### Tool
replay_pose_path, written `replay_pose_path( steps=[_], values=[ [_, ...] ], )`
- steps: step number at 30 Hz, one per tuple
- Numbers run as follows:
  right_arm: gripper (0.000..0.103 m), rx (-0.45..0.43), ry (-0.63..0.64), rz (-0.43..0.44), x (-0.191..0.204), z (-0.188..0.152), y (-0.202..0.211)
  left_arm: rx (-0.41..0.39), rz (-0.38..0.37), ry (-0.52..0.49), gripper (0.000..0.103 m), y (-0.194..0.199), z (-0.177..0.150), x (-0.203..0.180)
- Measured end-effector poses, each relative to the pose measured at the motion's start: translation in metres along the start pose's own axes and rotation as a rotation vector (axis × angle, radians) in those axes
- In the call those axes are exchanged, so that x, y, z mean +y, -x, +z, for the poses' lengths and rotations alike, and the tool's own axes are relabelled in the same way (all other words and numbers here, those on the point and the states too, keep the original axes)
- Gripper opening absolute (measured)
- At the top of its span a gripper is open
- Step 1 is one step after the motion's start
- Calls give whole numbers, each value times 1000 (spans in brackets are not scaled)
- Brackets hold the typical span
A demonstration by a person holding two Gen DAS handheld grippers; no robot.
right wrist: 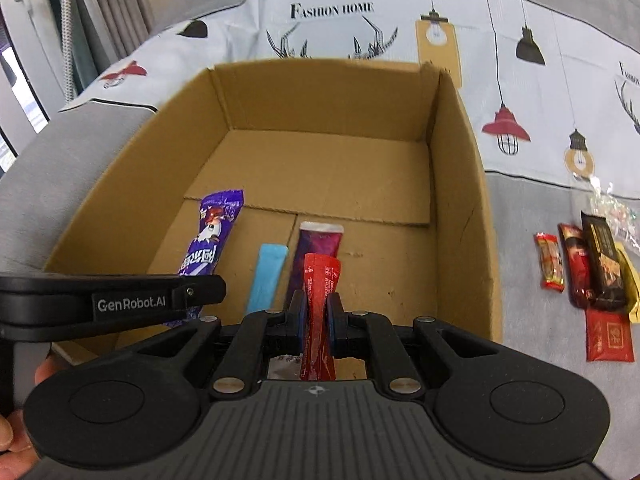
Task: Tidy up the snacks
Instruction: 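Open both grippers to release the snacks into the box, then grasp red peanut packet with left gripper while right grasps yellow bar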
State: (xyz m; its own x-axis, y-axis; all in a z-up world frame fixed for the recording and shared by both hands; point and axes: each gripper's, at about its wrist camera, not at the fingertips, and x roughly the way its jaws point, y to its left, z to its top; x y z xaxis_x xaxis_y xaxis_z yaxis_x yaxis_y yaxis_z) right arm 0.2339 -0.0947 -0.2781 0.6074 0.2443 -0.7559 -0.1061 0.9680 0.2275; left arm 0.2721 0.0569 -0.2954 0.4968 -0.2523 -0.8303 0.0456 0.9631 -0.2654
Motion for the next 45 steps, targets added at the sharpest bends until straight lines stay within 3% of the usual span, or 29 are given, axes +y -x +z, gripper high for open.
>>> replay_pose_path(
  steps=[2, 4, 5, 6, 10, 15, 23, 31, 35, 38, 41, 42, 44, 45],
  values=[
    [16, -13, -1, 4, -1, 1, 3, -6, 6, 15, 27, 1, 0, 0],
    [30, -46, -25, 18, -4, 2, 8, -28, 11, 18, 52, 7, 2, -4],
    [46, -58, -46, 27, -8, 3, 12, -51, 29, 21, 58, 14, 3, -5],
    [51, -76, -64, 25, -13, 3, 16, -73, 31, 16, 68, 20, 3, -7],
    [52, -133, -131, 85, -35, 3, 37, -129, 2, -10, 78, 40, 3, -24],
    [53, -205, -149, 88, -60, -9, 70, -170, -10, -67, 86, 56, -4, -60],
    [56, -277, -217, 50, -125, -42, 107, -161, -57, -174, 86, 47, -28, -136],
    [56, -306, -259, -19, -209, -75, 107, -107, -127, -321, 84, 8, -42, -221],
    [56, -296, -273, -49, -257, -72, 101, -139, -1, -394, 85, -19, -40, -261],
    [56, -282, -270, -71, -287, -62, 94, -166, 35, -387, 84, -30, -33, -273],
    [56, -277, -283, -68, -311, -56, 85, -199, 106, -463, 84, -39, -36, -279],
    [56, -271, -297, -63, -316, -54, 82, -184, 129, -490, 81, -46, -38, -277],
    [56, -248, -343, -37, -327, -51, 73, -101, 164, -450, 75, -60, -36, -260],
    [56, -243, -363, -23, -329, -50, 70, -45, 155, -377, 59, -66, -32, -243]
  ],
)
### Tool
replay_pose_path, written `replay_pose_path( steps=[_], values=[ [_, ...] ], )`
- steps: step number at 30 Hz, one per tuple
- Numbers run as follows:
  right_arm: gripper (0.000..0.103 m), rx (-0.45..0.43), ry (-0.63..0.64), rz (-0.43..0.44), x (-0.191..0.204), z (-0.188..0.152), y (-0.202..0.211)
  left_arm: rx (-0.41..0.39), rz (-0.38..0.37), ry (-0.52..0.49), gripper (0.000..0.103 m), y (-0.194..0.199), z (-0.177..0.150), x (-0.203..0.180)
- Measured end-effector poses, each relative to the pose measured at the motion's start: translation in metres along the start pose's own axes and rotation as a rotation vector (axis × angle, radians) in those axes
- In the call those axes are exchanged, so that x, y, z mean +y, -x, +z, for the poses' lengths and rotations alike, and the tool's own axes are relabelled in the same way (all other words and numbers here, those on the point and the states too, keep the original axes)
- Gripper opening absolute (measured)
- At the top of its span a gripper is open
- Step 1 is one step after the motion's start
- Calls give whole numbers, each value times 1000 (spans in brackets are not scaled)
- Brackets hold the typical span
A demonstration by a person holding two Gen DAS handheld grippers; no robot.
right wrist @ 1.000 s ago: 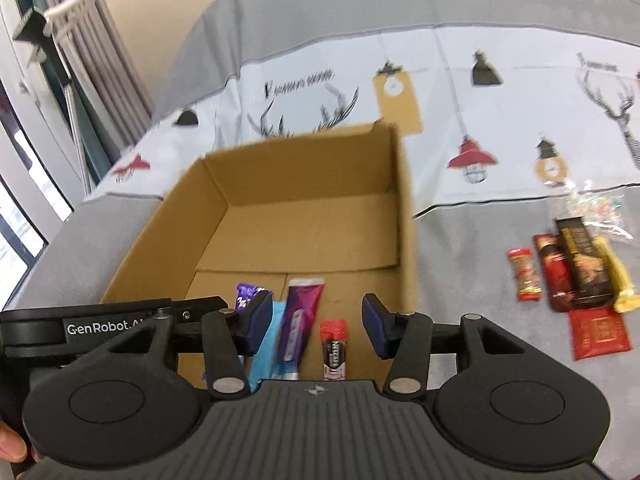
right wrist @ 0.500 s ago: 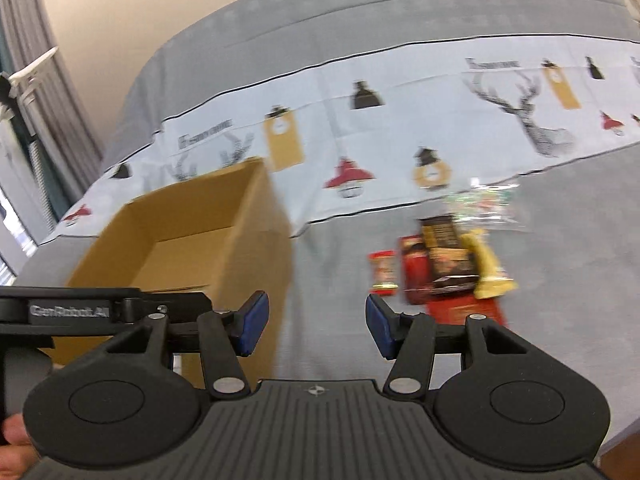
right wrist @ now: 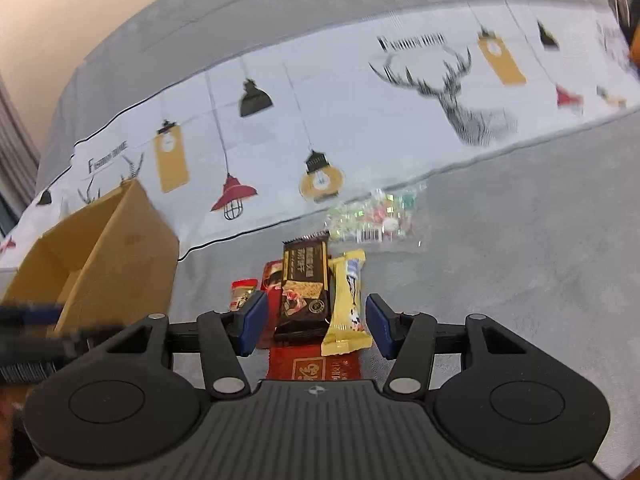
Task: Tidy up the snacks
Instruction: 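Grasp red peanut packet with left gripper while right grasps yellow bar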
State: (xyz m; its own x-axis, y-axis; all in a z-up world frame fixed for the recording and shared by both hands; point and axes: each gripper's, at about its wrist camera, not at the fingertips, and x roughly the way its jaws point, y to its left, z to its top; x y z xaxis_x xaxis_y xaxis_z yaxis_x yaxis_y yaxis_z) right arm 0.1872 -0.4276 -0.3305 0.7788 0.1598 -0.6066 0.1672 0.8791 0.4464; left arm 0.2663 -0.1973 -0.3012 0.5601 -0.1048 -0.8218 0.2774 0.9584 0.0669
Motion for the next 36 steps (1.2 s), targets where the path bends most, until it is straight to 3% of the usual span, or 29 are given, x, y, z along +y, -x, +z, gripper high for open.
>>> replay_pose_path(
  steps=[3, 4, 5, 7, 10, 15, 18, 22, 27, 29, 32, 35, 36],
  values=[
    [56, 0, -14, 24, 2, 4, -6, 85, -126, 157, 60, -7, -5, 40],
    [56, -3, -10, 26, 4, 5, -7, 78, -104, 155, 61, -3, -7, 45],
    [56, -3, -12, 30, 5, 5, -10, 43, -34, 128, 62, 4, -9, 48],
    [56, 5, -31, 41, 6, 5, -14, 0, 55, 77, 74, 13, -12, 55],
    [56, 1, -47, 52, 10, 6, -16, 23, 48, 115, 75, 28, -14, 69],
    [56, -19, -44, 45, 10, 8, -11, -221, 130, -90, 77, 93, -2, 31],
    [56, -19, -31, 37, 6, 5, -8, -224, 29, -64, 77, 96, 15, 15],
    [55, -10, 46, 4, 0, -1, -4, -154, -52, -26, 74, 58, 40, -14],
    [45, 8, 66, -9, -18, 2, -12, -44, -127, -11, 47, -24, 58, -49],
    [42, 31, 86, -8, -20, 4, -23, -36, -121, -24, 45, -51, 56, -58],
    [41, 85, 91, -9, -21, 5, -45, 43, -98, -18, 45, -100, 59, -62],
    [41, 135, 88, -11, -20, 8, -65, 86, -165, 55, 44, -122, 59, -52],
    [41, 157, 94, -19, -20, 8, -73, 83, -160, 48, 34, -122, 59, -52]
  ],
)
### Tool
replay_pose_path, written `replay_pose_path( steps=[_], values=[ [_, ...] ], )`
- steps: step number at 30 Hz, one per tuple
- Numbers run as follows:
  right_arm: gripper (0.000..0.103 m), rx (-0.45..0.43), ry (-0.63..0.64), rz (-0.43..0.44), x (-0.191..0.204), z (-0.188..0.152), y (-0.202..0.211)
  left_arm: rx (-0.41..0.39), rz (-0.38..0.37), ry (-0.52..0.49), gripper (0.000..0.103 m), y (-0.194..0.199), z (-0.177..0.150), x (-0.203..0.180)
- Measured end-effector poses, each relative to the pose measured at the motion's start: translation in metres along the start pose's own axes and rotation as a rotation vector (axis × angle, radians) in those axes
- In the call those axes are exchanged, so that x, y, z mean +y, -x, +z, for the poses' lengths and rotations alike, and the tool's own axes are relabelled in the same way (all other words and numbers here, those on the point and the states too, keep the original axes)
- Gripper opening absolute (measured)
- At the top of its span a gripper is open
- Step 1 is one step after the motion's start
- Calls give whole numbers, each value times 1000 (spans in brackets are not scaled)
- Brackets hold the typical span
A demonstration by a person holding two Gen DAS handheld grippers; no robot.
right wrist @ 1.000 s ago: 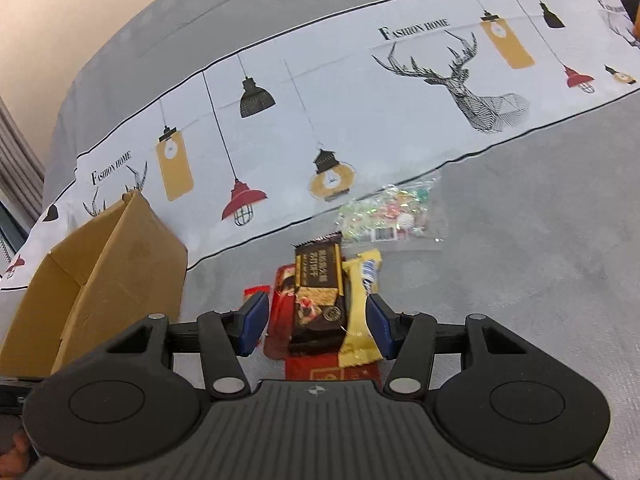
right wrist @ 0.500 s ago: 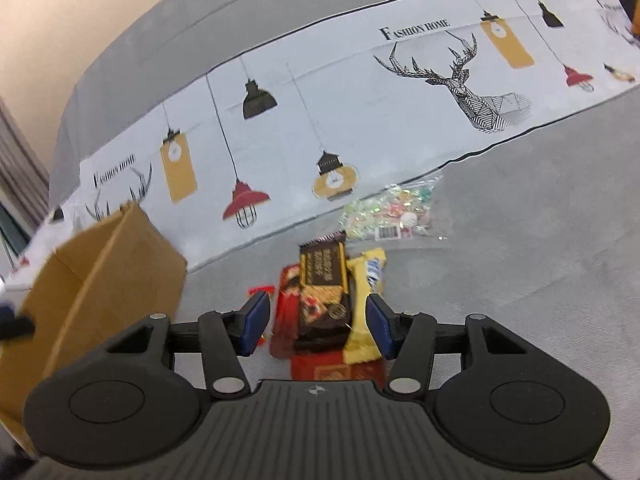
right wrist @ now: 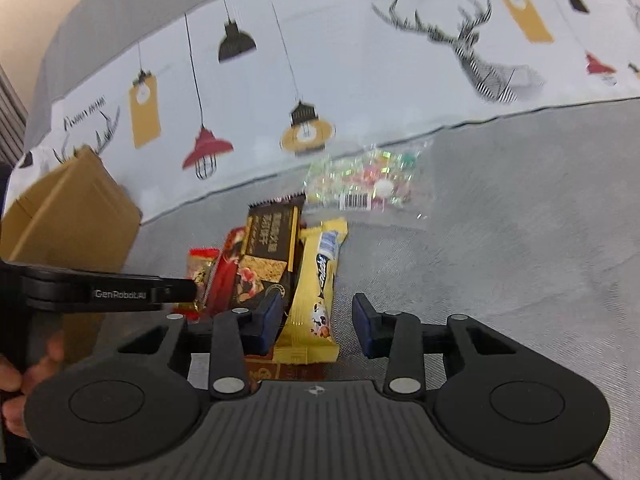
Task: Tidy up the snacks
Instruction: 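Grasp red peanut packet with left gripper while right grasps yellow bar, then carry the peanut packet and yellow bar over the box with both grippers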
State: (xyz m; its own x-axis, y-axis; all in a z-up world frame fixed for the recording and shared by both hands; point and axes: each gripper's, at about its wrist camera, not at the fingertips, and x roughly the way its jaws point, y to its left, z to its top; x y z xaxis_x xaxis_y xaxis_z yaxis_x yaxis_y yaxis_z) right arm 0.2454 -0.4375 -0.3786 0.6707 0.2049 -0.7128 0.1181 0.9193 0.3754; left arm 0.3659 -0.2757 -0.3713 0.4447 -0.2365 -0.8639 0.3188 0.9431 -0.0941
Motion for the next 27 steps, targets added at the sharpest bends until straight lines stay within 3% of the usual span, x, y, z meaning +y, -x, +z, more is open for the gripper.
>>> replay_pose_path(
  steps=[1, 2, 8, 14, 15, 17, 19, 20, 21, 23, 27],
  values=[
    [39, 18, 2, -4, -1, 0, -6, 1, -2, -31, 21, 1, 0, -3],
    [24, 36, 0, -3, -2, 1, -10, 9, -8, -45, 21, 4, -2, -4],
    [18, 55, 19, -29, -6, -12, 11, 57, -54, -17, 19, 30, -34, 8],
    [25, 24, 33, -43, -7, -15, 16, -5, -46, -30, 28, 31, -54, 8],
    [32, 19, 44, -46, -5, -14, 14, -10, -46, -27, 31, 31, -53, 7],
    [41, 33, 66, -46, -3, -14, 6, -19, -40, -38, 31, 28, -49, 3],
    [40, 32, 90, -59, -2, -15, 0, -21, -23, -55, 23, 27, -46, 0],
    [35, 31, 88, -68, -2, -13, -1, -16, -18, -55, 23, 28, -46, 0],
    [18, 27, 80, -91, -3, -13, -1, -9, -9, -42, 22, 31, -47, 0],
    [16, 24, 31, -98, -9, -12, 2, 3, 20, 2, 21, 41, -51, 2],
    [16, -51, -23, -91, -6, -14, 33, -22, -37, 23, 21, 77, -58, 4]
  ],
)
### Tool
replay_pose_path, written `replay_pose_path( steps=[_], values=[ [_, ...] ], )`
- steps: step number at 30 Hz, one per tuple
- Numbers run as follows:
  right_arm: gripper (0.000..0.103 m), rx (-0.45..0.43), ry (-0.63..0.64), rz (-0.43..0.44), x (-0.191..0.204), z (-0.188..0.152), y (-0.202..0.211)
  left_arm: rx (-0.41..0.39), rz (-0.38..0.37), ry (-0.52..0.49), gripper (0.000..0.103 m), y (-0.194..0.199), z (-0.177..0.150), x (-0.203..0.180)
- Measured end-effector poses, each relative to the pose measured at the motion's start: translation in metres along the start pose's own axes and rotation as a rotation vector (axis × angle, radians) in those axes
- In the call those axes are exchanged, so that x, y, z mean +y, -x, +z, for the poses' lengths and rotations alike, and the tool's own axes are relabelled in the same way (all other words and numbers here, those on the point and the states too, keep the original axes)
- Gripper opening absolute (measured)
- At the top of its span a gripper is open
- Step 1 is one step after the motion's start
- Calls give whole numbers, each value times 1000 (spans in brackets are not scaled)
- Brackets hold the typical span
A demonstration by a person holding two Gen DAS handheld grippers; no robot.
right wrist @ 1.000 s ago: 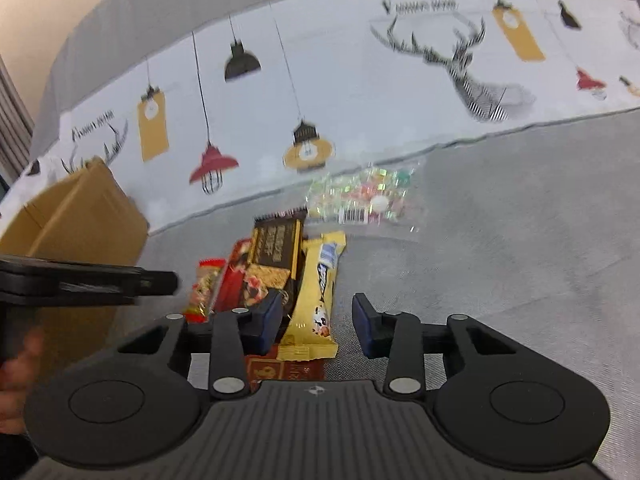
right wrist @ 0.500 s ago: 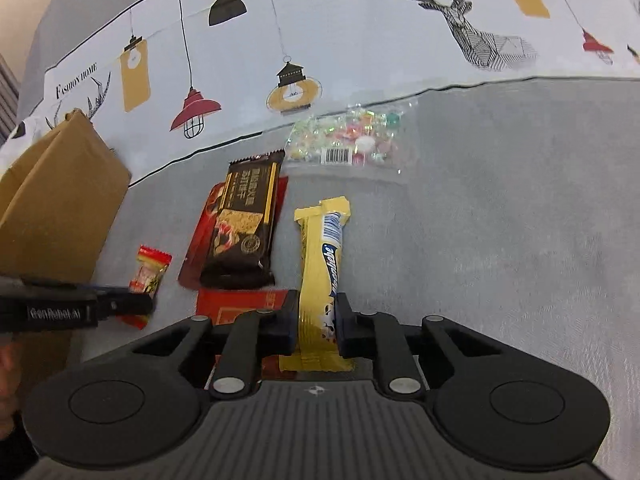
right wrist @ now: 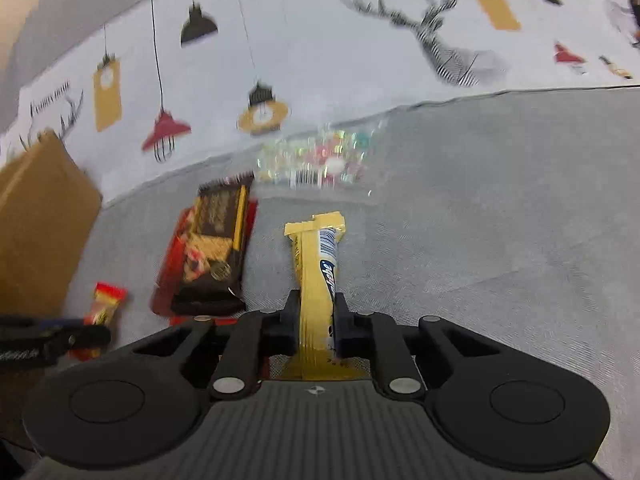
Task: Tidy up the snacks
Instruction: 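Carry the peanut packet and yellow bar over the box with both grippers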
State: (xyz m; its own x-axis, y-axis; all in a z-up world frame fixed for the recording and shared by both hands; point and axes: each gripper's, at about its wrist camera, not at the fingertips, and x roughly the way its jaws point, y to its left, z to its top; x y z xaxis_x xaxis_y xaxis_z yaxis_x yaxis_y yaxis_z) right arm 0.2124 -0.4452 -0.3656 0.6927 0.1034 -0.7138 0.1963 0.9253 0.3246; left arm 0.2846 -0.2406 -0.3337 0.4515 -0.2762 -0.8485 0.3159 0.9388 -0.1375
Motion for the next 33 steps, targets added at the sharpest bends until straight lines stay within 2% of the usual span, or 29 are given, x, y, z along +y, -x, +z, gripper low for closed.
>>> replay_pose_path(
  steps=[2, 5, 7, 11, 16, 20, 22, 24, 28, 33],
  values=[
    [16, -55, -25, 17, 9, 0, 23, -30, 3, -18, 21, 20, 0, -2],
    [16, -125, -32, 41, 36, -4, 51, -72, -16, 7, 21, 52, 1, 4],
    [16, -137, -18, 45, 62, -9, 61, -117, -24, 29, 21, 77, 1, 11],
    [16, -140, 8, 125, 124, -15, 82, -220, 5, 22, 21, 131, -5, 28],
    [16, -209, 58, 226, 199, -14, 119, -306, 29, 57, 21, 190, -16, 69],
    [16, -261, 124, 278, 253, -8, 150, -371, 34, 127, 21, 234, -27, 112],
    [16, -281, 167, 300, 276, -5, 164, -420, 63, 144, 21, 255, -34, 128],
    [16, -300, 210, 313, 299, -5, 176, -455, 91, 151, 21, 271, -40, 141],
    [16, -323, 281, 322, 337, -8, 192, -509, 66, 188, 21, 293, -45, 166],
    [16, -316, 350, 311, 367, -12, 190, -526, 66, 212, 21, 294, -44, 188]
  ],
)
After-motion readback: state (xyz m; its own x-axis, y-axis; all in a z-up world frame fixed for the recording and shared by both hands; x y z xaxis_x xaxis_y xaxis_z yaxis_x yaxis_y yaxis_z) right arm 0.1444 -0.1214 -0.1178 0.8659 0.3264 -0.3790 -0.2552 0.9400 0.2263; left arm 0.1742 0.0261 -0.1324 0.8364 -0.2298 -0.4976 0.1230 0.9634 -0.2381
